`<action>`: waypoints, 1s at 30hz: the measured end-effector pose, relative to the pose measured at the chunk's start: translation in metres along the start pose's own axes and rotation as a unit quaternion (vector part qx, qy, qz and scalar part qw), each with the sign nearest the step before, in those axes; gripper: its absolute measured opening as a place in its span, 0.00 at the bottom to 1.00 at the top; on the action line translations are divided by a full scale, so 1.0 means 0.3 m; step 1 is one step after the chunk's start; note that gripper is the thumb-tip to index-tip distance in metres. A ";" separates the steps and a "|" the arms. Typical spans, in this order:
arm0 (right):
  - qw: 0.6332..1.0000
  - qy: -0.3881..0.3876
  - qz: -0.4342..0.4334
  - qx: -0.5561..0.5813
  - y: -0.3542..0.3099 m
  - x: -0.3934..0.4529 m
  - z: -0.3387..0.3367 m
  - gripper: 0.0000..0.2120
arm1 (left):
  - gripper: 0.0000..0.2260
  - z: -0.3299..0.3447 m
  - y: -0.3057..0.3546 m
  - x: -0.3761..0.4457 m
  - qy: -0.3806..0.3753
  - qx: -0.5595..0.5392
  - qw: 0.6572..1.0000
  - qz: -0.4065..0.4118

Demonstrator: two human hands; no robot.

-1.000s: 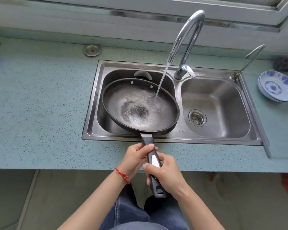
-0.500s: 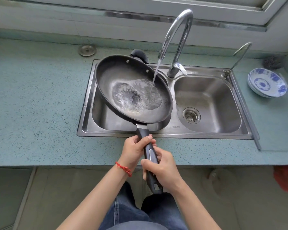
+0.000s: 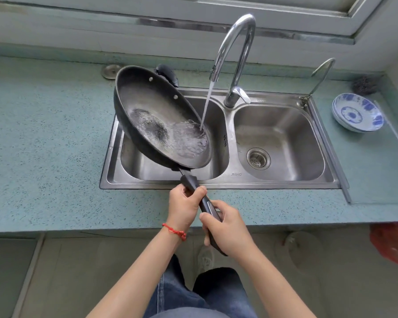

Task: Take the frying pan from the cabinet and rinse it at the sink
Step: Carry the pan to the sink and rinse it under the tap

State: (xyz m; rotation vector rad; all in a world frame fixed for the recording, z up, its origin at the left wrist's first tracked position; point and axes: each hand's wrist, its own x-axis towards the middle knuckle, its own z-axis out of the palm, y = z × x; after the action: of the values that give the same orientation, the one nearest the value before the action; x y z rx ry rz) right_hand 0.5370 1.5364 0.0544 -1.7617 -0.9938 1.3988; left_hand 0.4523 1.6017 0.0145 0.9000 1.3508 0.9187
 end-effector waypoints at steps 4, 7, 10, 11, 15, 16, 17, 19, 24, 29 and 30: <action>0.999 0.028 -0.016 0.044 0.017 -0.001 0.045 0.06 | 0.04 -0.023 -0.010 0.017 0.012 0.014 1.000 0.004; 0.995 0.012 -0.026 0.094 0.016 -0.007 0.066 0.08 | 0.05 -0.046 -0.020 0.017 0.013 0.033 0.999 0.013; 0.993 0.005 -0.027 0.114 0.020 0.010 0.076 0.15 | 0.07 -0.064 -0.018 0.013 0.004 0.019 0.999 0.033; 0.993 0.002 -0.028 0.118 0.020 0.018 0.078 0.16 | 0.07 -0.069 -0.015 0.013 -0.001 0.013 0.999 0.034; 0.988 -0.018 -0.040 0.147 0.014 0.027 0.075 0.09 | 0.03 -0.062 -0.005 0.004 -0.043 -0.149 0.987 -0.027; 0.986 -0.024 -0.040 0.161 0.011 0.023 0.072 0.08 | 0.01 -0.057 -0.003 0.001 -0.053 -0.210 0.975 -0.052; 0.983 -0.030 -0.038 0.178 0.010 0.021 0.070 0.07 | 0.02 -0.052 -0.002 -0.001 -0.064 -0.263 0.960 -0.074; 0.977 -0.041 -0.026 0.208 0.013 0.019 0.065 0.10 | 0.07 -0.049 0.001 -0.004 -0.096 -0.339 0.930 -0.106; 0.966 -0.057 -0.007 0.250 0.015 0.023 0.049 0.05 | 0.08 -0.048 0.017 0.002 -0.116 -0.333 0.928 -0.120; 0.967 -0.082 0.009 0.242 0.005 0.028 0.019 0.03 | 0.03 -0.029 0.024 0.004 -0.076 -0.283 0.951 -0.095; 0.968 -0.089 0.008 0.236 0.001 0.029 0.015 0.04 | 0.03 -0.025 0.025 0.002 -0.064 -0.273 0.956 -0.087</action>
State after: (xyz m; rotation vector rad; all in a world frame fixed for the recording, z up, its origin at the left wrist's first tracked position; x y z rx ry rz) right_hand 0.5339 1.5441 0.0492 -1.3132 -0.6604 1.6644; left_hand 0.4445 1.6053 0.0209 0.3997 0.9716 1.0073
